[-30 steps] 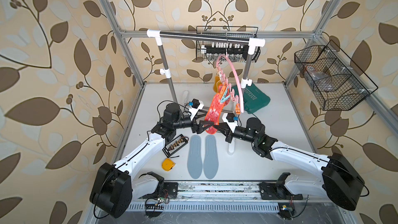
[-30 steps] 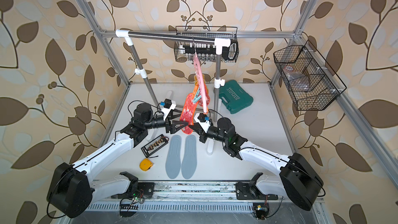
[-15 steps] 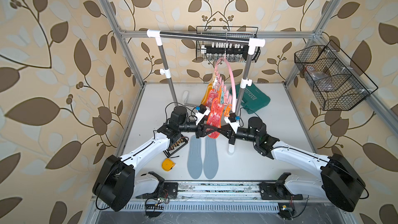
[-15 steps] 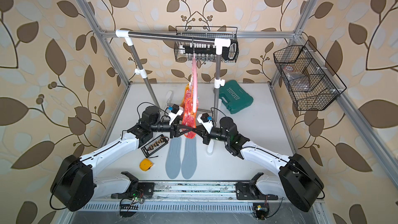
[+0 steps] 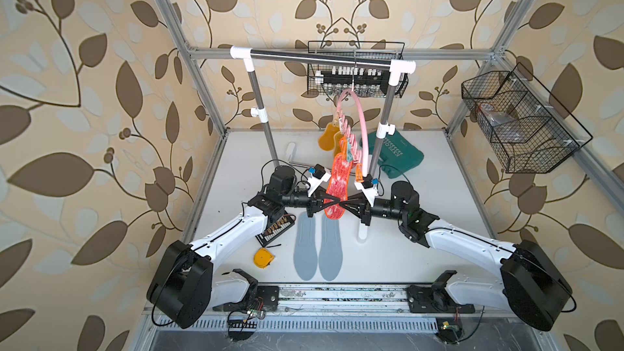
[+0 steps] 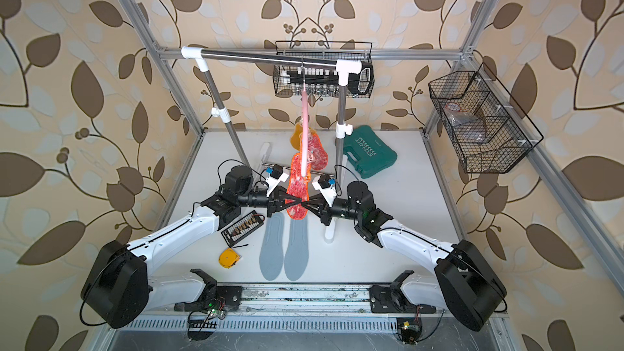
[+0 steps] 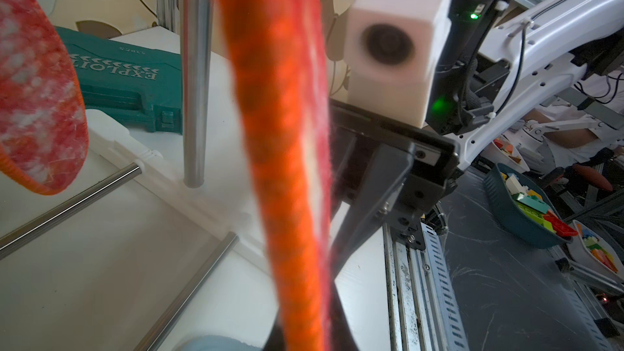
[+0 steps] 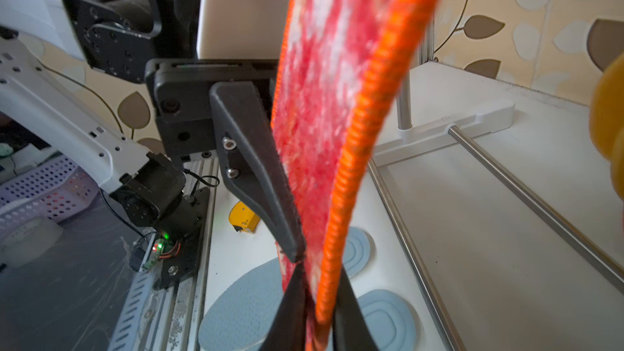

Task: Take the shoe insoles off the hanger
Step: Remove the insole from the hanger.

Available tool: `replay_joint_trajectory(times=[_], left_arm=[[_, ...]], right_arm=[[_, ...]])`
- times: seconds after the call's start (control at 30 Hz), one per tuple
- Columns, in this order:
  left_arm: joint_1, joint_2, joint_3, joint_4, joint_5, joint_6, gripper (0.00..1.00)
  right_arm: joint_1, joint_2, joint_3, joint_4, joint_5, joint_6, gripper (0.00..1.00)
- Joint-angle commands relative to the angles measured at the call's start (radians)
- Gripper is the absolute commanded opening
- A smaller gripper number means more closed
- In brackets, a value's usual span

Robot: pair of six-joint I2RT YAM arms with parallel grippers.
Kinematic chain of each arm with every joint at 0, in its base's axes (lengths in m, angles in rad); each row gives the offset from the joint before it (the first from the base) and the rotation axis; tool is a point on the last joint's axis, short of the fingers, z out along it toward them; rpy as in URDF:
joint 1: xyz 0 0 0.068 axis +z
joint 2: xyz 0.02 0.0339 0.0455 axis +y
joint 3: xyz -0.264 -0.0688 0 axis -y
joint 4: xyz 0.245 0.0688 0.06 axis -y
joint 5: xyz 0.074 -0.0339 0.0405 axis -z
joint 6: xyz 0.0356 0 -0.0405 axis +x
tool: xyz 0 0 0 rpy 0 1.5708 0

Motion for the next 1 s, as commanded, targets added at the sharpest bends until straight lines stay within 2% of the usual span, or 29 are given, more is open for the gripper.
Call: replay_joint_trajectory(times=[0.0, 0.13, 0.37, 0.47, 0.63, 0.8, 0.97], left_arm=[[-0.008, 0.017, 0.037, -0.044, 0.018, 0.033, 0.01], [-0.008, 0.030, 0.044, -0.061, -0.009, 0.049, 0.00], [-0.007, 0.021, 0.034, -0.078, -0.050, 0.072, 0.00], [-0.007, 0.026, 0.025, -0.081, -0.070, 0.082, 0.00], [-0.007, 0.039, 0.029, -0.084, -0.062, 0.085, 0.00], [-0.007, 0.045, 0.030, -0.086, -0.055, 0.086, 0.00], [-0.007, 0.054, 0.030, -0.084, -0.049, 0.086, 0.00]], right_arm=[[-0.035, -0.001, 0.001, 0.054, -0.046, 0.067, 0.25], [-0.056, -0.021, 0.045, -0.010, -0.051, 0.026, 0.35], [-0.141, -0.036, 0.125, -0.033, -0.100, 0.024, 0.39], [-0.173, -0.039, 0.187, -0.065, -0.135, 0.029, 0.44], [-0.208, -0.038, 0.291, -0.186, -0.108, 0.004, 0.54], [-0.247, -0.006, 0.424, -0.328, -0.138, 0.033, 0.55], [-0.261, 0.005, 0.495, -0.358, -0.225, 0.011, 0.55]])
